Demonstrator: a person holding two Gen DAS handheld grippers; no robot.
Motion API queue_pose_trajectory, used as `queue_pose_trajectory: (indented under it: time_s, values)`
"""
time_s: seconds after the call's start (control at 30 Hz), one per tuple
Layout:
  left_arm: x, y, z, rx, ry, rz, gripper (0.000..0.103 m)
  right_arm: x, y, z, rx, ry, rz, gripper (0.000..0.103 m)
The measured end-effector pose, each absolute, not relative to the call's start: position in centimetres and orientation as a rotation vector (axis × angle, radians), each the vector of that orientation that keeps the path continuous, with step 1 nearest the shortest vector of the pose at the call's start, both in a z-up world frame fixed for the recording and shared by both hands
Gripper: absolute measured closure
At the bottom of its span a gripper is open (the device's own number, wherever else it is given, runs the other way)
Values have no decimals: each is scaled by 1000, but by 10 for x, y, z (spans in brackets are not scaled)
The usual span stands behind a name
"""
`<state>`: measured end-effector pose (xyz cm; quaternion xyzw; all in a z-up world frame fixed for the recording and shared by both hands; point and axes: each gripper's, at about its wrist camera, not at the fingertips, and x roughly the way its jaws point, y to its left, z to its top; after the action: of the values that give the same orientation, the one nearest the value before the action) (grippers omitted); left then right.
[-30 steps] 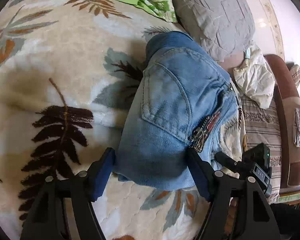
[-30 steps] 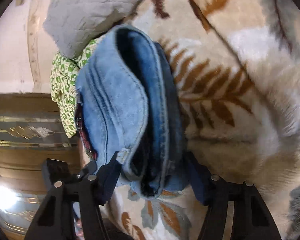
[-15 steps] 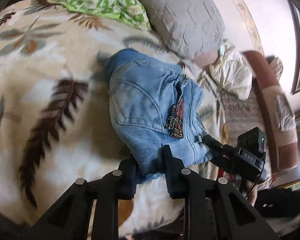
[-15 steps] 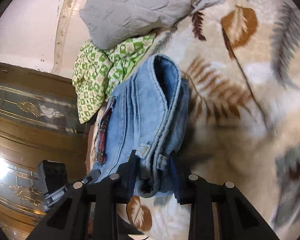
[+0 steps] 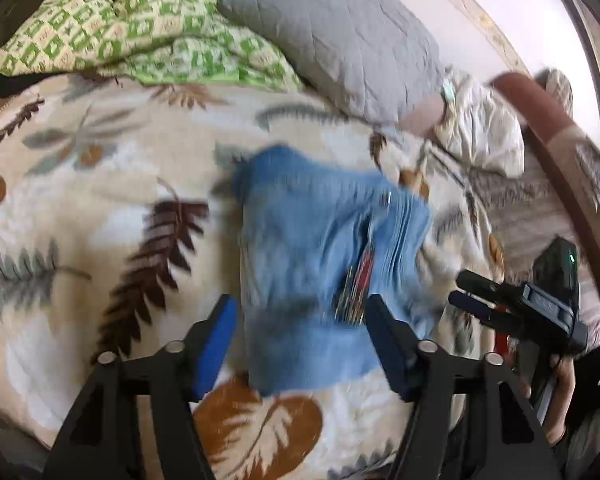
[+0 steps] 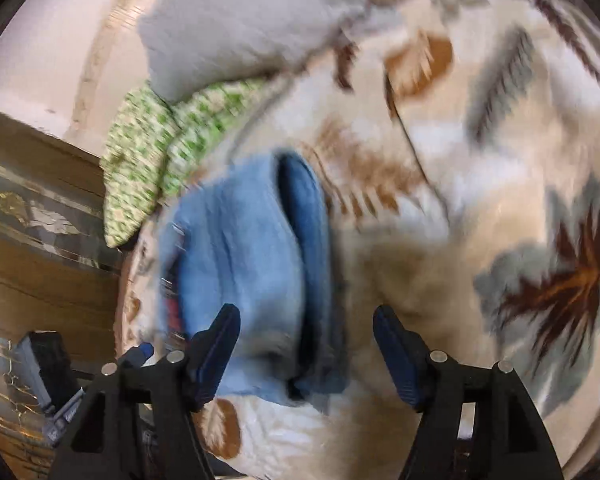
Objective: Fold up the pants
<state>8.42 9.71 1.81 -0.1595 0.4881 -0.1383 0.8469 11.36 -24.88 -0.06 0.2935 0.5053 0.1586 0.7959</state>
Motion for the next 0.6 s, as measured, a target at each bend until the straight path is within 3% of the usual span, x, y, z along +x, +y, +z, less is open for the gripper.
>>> queue_pose_trajectory:
  time_s: [0.17, 0.33, 0.47, 0.57, 0.6]
  values:
    - [142, 92, 21, -316, 1086, -299, 34, 164, -233, 17, 569, 1096, 366, 31]
    - [188, 88, -8, -361, 1172, -300, 34, 199, -232, -16, 555, 1131, 358, 33]
    - [192, 99, -38, -501, 1175, -320, 35, 208, -232, -46, 659, 1171, 400, 78]
    - [190, 96, -35, -508, 1156, -300, 50, 216, -221, -45, 612, 1182, 398, 93]
    - [190, 96, -32, -503, 1152, -296, 59, 217, -218, -41, 602, 1176, 408, 95]
